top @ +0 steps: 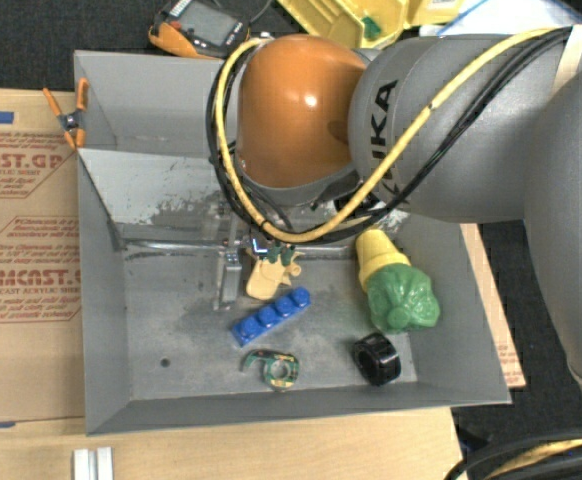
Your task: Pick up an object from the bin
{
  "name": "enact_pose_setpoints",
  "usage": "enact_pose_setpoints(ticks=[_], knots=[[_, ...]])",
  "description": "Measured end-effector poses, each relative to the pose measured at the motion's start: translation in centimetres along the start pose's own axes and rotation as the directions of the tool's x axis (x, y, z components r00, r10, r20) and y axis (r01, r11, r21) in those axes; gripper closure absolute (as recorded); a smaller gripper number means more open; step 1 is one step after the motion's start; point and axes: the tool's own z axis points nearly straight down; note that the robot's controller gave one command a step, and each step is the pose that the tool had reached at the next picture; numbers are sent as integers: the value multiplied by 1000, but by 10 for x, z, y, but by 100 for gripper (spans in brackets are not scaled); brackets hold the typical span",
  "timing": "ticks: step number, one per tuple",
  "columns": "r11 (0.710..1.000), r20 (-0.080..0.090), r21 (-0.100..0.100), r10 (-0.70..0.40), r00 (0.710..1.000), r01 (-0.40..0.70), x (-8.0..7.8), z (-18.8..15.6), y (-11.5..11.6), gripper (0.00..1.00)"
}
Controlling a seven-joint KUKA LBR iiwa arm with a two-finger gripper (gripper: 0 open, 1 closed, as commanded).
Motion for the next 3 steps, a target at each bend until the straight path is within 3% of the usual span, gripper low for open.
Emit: enact_pose_setpoints(ticks=[1, 2, 3], knots=[[1000, 8, -2, 2, 1000, -2, -1, -5, -1, 0], [999, 10, -2, -37, 999, 37, -1, 132, -73, 0], [886, 21, 3, -464, 885, 464, -22, 77, -92, 0]])
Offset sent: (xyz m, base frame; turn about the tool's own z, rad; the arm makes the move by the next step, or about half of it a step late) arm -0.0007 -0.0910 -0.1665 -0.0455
